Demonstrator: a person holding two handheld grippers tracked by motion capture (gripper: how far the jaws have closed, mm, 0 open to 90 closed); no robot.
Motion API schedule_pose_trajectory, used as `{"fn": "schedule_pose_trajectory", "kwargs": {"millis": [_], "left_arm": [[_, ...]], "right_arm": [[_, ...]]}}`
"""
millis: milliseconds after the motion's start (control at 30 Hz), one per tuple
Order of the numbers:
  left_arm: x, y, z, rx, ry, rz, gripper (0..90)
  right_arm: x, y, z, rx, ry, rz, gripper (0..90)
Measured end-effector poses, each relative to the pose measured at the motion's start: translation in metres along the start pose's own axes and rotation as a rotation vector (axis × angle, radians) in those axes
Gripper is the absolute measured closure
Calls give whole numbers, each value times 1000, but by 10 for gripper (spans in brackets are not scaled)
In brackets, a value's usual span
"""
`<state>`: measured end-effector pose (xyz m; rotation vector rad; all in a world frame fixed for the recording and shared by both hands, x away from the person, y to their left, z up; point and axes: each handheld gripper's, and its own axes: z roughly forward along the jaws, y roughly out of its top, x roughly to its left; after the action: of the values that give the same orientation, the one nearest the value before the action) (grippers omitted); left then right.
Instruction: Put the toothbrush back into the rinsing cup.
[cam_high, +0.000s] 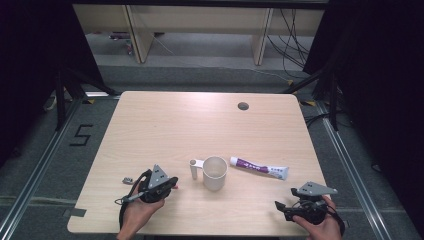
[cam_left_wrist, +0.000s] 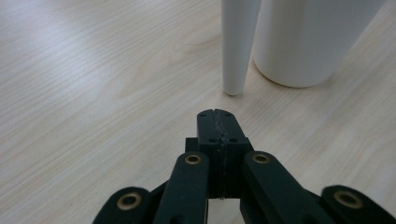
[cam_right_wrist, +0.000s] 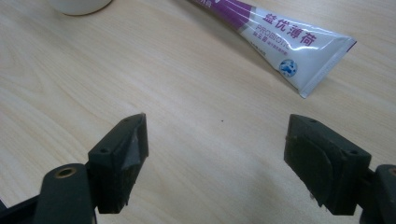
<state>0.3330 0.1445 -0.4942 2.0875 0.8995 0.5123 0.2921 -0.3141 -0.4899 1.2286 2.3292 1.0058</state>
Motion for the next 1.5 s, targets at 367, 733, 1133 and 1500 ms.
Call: {"fn": "schedule_pose_trajectory", "kwargs": {"millis": [367,733,1133,1500], "left_arm": [[4,0,17,54,-3,-18,890],[7,-6,17,88,-10,-18,891],[-2,-24,-5,128,-60,8,877],[-9,-43,-29,151,-83,24,855]], "right_arm": [[1,0,1,7,28,11,230],[2,0,0,6,4,4,232],[2,0,0,3,8,11,232],[1,0,1,9,22,10,233]]}}
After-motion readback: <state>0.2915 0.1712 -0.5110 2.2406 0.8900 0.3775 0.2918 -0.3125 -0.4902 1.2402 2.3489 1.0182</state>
